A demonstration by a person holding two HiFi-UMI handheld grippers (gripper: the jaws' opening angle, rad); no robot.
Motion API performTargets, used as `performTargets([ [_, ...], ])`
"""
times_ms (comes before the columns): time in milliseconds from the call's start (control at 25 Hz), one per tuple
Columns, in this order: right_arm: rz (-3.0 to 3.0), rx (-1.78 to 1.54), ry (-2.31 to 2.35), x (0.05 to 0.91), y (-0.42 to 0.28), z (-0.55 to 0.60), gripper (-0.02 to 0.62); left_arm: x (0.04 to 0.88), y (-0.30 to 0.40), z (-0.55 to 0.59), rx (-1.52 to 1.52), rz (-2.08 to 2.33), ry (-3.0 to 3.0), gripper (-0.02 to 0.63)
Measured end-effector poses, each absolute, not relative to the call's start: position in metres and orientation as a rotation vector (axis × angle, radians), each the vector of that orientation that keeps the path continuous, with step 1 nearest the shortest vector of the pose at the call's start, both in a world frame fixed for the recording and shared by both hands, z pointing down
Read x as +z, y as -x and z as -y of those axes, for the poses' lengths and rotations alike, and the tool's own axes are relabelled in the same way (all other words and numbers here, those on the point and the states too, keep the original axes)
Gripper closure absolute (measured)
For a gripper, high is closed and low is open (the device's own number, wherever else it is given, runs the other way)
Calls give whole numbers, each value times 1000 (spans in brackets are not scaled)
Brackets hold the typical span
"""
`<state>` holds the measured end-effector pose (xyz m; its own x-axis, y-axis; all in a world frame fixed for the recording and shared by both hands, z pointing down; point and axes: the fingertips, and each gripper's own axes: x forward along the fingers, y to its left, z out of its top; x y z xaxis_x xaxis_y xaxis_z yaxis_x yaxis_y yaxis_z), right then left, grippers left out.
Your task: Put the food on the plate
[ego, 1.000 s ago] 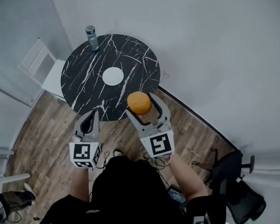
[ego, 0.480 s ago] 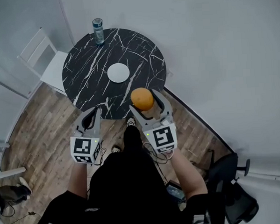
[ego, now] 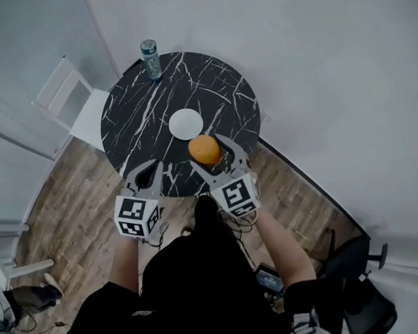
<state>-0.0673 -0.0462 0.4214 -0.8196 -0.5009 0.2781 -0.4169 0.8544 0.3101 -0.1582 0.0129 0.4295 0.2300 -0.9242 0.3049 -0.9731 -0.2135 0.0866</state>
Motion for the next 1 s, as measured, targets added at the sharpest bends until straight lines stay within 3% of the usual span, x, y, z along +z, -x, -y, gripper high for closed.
performTargets([
  [440, 2694, -281, -524, 471, 82, 135, 264, 452, 135, 86, 286, 1465, -2244, 600],
  [680, 2745, -213, -391, 505, 99, 161, 264, 468, 129, 133, 183, 1324, -2134, 457],
  [1000, 2820, -168, -240, 531, 124, 172, 264, 495, 134, 160, 131, 1247, -2024, 390],
])
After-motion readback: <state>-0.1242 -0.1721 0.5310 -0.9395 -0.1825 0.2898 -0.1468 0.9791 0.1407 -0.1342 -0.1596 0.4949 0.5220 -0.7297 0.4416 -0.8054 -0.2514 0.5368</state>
